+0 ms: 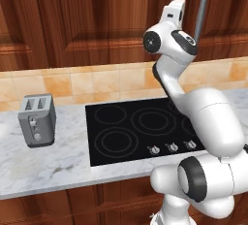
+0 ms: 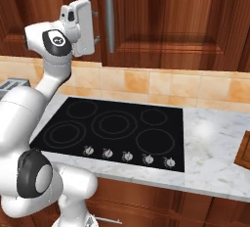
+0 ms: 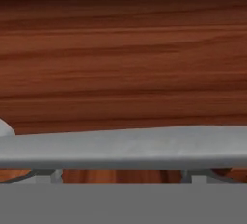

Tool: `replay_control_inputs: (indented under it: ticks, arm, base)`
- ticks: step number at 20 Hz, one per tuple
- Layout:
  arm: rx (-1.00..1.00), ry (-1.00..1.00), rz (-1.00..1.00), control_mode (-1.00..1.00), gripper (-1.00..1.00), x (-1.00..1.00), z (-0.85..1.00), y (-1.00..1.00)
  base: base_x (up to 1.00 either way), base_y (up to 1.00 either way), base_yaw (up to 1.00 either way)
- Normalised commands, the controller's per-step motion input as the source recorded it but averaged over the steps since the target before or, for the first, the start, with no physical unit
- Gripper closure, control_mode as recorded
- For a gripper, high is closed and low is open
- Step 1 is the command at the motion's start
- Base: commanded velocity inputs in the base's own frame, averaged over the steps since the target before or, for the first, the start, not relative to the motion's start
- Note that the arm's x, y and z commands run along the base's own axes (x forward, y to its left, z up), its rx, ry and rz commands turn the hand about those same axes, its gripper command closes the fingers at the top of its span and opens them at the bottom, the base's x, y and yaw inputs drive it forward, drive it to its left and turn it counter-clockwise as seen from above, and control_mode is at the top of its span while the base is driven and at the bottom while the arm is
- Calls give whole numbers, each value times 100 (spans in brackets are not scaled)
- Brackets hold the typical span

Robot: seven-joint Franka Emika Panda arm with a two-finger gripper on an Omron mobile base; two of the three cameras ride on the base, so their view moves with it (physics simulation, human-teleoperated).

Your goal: Open the cabinet, retrieve the rolling pin, and place it next to the meat on the cutting board to prepare for tenderizing.

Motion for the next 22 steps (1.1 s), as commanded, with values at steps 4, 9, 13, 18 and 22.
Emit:
replay_control_inputs:
  ticks: [4, 9, 13, 18, 22]
  arm:
    - [0, -5, -6, -100, -100, 0, -10, -39]
    - [0, -5, -7, -100, -100, 0, -8, -41]
    - [0, -4, -11, -100, -100, -17, -4, -47]
    - [1, -5, -12, -100, -100, -50, -1, -67]
    - [3, -8, -13, -100, -100, -72, 0, -78]
  base:
    - [0, 0, 0]
    - [0, 0, 0]
    - [0, 0, 0]
    - [0, 0, 0]
    - [0, 0, 0]
